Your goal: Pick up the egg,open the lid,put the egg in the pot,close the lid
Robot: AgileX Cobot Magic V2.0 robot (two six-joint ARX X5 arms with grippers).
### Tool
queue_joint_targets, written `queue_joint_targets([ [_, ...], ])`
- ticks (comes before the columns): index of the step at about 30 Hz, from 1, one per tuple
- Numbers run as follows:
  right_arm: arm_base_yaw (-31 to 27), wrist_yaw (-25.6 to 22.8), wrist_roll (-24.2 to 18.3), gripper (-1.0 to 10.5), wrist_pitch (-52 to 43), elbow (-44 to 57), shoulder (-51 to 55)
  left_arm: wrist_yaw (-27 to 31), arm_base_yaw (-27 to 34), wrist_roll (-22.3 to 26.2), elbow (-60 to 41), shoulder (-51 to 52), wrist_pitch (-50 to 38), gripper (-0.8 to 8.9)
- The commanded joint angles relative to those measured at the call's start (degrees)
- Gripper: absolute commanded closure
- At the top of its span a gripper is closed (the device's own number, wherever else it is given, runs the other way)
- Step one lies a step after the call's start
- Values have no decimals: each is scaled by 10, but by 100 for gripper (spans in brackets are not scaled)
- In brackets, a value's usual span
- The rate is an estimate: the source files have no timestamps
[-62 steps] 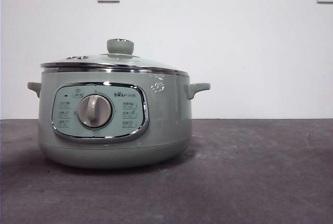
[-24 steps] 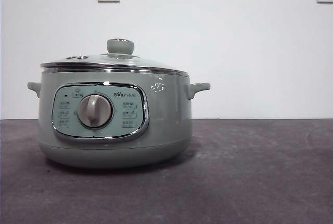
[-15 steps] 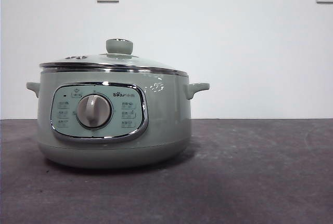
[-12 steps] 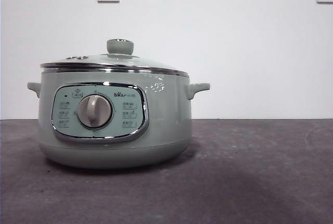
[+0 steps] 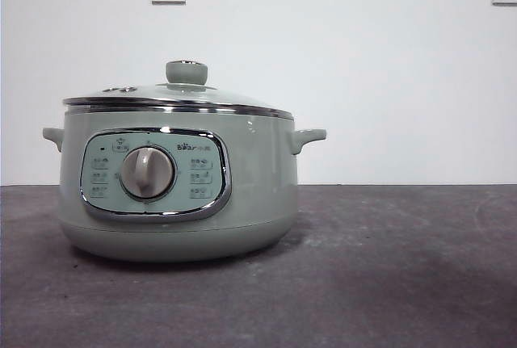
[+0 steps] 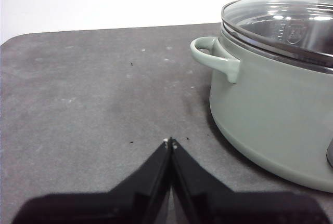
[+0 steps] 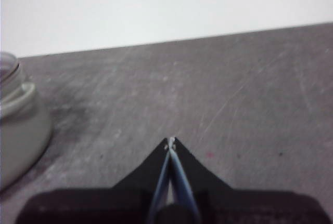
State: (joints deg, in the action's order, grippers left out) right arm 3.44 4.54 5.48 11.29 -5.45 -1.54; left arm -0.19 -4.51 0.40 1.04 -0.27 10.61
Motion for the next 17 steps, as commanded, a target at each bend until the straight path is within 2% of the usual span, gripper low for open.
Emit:
queue_joint_targets([
  [1,5,1,11,946,-8,20,15,1,1,-4,-9,2,-2,816],
  [17,5,0,16,946,-7,50,14,1,1,-4,-9,2,-2,816],
])
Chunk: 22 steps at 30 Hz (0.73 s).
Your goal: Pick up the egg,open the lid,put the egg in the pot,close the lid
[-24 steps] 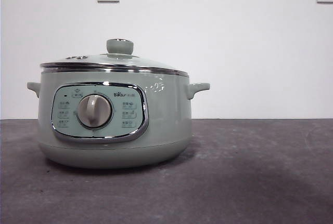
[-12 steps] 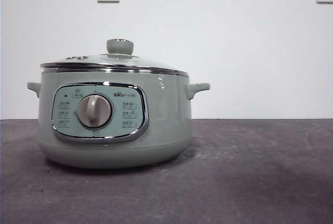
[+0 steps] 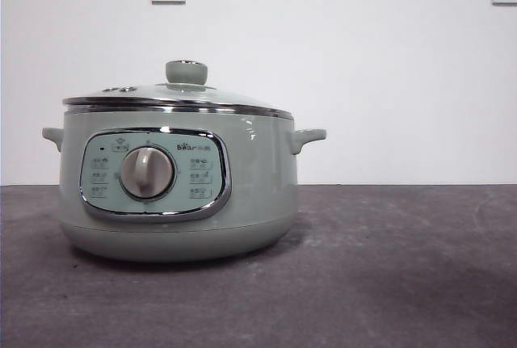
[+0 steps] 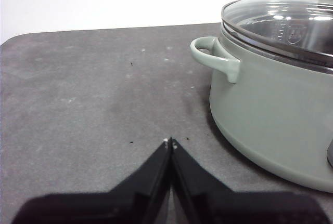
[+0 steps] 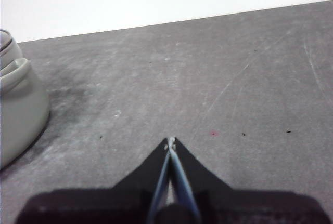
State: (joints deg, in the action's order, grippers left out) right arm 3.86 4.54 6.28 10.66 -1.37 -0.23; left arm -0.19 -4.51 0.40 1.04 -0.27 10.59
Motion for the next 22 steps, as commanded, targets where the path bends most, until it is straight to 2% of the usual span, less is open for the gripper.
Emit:
queue_joint_targets([
  [1,1,-2,8,946,-1,9,-1,1,1,-4,-9,2,-2,816],
  [22,1,-5,7,946,-1,9,-2,1,1,-4,-9,2,-2,816],
])
